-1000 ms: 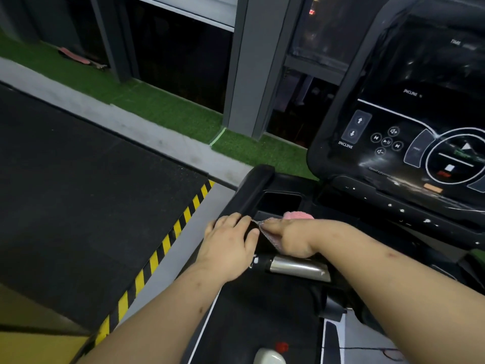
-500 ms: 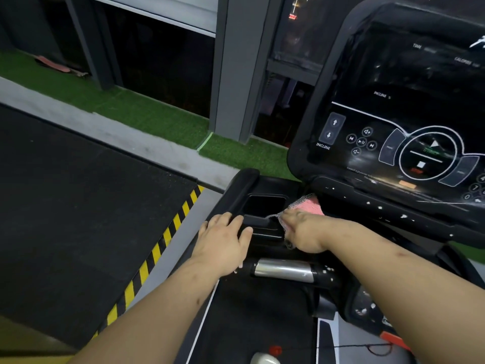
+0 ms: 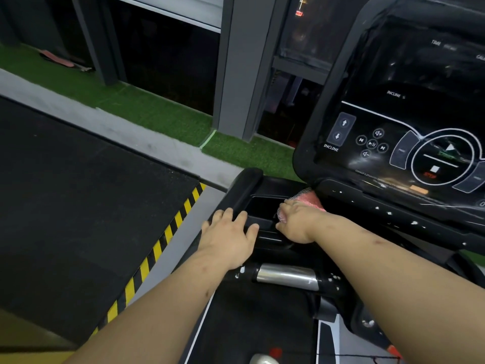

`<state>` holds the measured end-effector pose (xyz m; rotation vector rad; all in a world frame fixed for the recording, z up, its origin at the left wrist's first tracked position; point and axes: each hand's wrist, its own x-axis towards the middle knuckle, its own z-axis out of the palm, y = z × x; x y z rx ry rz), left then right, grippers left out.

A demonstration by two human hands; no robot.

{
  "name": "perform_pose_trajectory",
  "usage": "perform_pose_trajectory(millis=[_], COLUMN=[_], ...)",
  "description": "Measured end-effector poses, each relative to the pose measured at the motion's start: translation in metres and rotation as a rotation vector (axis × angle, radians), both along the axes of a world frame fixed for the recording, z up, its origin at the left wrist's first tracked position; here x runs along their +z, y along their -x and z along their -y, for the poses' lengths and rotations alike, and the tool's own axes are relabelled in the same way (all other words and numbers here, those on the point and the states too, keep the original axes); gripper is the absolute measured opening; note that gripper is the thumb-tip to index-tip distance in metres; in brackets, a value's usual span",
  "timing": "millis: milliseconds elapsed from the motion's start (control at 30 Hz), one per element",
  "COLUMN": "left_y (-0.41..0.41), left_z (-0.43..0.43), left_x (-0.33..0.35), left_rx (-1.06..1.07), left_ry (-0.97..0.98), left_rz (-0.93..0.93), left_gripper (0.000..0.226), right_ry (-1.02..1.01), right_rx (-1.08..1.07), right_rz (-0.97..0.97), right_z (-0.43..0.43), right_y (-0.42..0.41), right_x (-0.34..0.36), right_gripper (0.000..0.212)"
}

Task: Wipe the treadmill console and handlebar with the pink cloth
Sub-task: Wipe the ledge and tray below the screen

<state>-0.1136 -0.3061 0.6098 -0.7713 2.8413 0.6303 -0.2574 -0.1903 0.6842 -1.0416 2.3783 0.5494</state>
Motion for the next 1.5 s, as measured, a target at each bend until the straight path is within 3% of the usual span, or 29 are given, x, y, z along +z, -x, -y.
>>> perform_pose_trajectory(millis=[167, 267, 367, 500, 667, 933, 1233, 1300, 1500], left_y=[-0.002, -0.001, 0.000, 0.001, -0.002, -0.003, 0.014, 0.017, 0.019], left_z=[0.001, 0.003, 0.004, 0.007, 0.010, 0.008, -0.013, -0.016, -0.023], left_x=[-0.002, -0.002, -0.002, 0.000, 0.001, -0.002, 0.009, 0.011, 0.013], left_rx=[0.011, 0.017, 0.031, 0.053, 0.066, 0.070, 0.022, 0.014, -0.075], left_ry=[-0.008, -0.026, -0.048, -0.090, -0.124, -0.108, -0.118, -0.125, -0.137], left_rz=[-0.009, -0.016, -0.026, -0.054, -0.092, -0.106, -0.103, -0.110, -0.124], left_gripper=[0.063, 0.063, 0.063, 0.060, 0.055, 0.055, 0.056, 0.055, 0.048], right_ry=[-0.022, -0.035, 0.018, -0.007, 0.152, 0.144, 0.015, 0.016, 0.199], right_rx=[0.036, 0.045, 0.012, 0.061, 0.131, 0.087, 0.135, 0.167, 0.183], right_rz=[0.003, 0.056, 0.083, 0.116, 0.132, 0.167, 0.152, 0.143, 0.033], right_z=[-0.011, -0.025, -0.035, -0.019, 0.010, 0.016, -0.013, -0.018, -0.032], right_y=[-0.002, -0.009, -0.013, -0.022, -0.042, -0.042, -0.024, -0.023, -0.015], right_x=[0.003, 0.004, -0.002, -0.001, -0.015, -0.027, -0.010, -0.003, -0.002], right_gripper=[0.033, 0.053, 0.059, 0.019, 0.027, 0.031, 0.069, 0.069, 0.040])
